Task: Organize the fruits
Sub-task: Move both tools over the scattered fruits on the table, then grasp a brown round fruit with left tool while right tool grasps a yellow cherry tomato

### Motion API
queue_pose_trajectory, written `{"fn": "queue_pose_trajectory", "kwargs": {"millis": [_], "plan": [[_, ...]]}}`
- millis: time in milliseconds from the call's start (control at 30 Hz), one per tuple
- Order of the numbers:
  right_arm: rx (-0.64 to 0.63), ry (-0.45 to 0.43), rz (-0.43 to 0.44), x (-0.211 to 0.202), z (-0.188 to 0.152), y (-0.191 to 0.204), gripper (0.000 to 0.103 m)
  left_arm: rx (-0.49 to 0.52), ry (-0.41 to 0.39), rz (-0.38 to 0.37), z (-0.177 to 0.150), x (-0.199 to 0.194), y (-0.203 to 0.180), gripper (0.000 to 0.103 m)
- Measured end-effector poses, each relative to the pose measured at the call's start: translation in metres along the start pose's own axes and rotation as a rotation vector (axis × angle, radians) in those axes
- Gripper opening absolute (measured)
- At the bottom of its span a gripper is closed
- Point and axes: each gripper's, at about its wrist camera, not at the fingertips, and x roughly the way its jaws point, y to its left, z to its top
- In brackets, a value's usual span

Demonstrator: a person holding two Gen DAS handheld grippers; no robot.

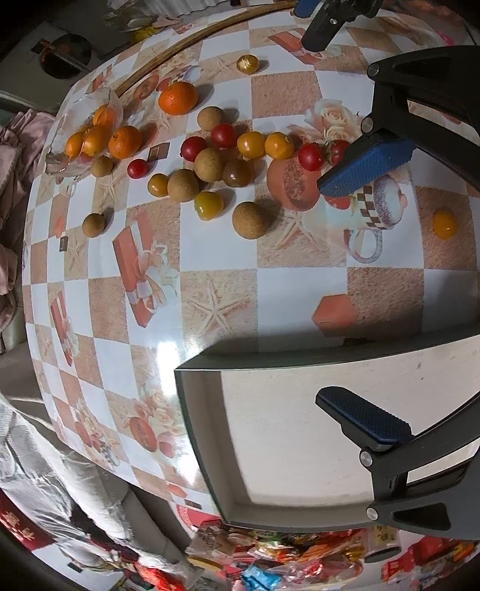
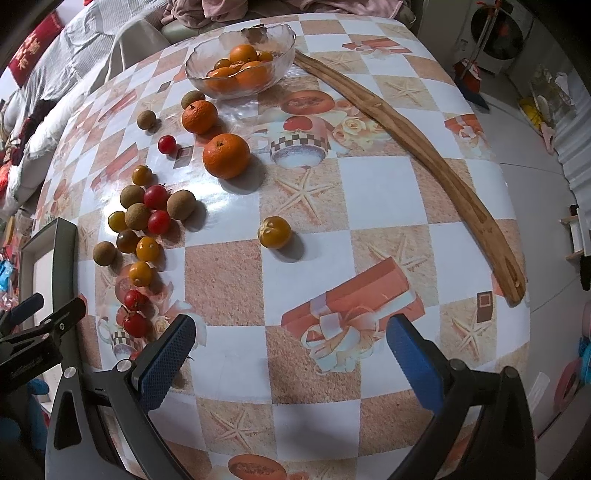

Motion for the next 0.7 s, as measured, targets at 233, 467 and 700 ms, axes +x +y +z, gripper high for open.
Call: {"fn": "queue_pose_trajectory", "kwargs": {"millis": [233,467,700], "plan": [[0.001,0.002,0.0,0.006,0.006,-0.002,0.103,0.068,-0.047,0.013,0.011,0.002,-0.008,0.103],[-0.012,-0.002,0.002,0.014,0.017,-0.003,0.101,0.149,-0.072,-0.016,0.023,0.01,-0.022,0.096],[-0.042,-0.004,0.01,0.025,0.029,0.003,0.092,0.17,-0.051,-0.037,0.029,0.022,-0.03,0.088]]}}
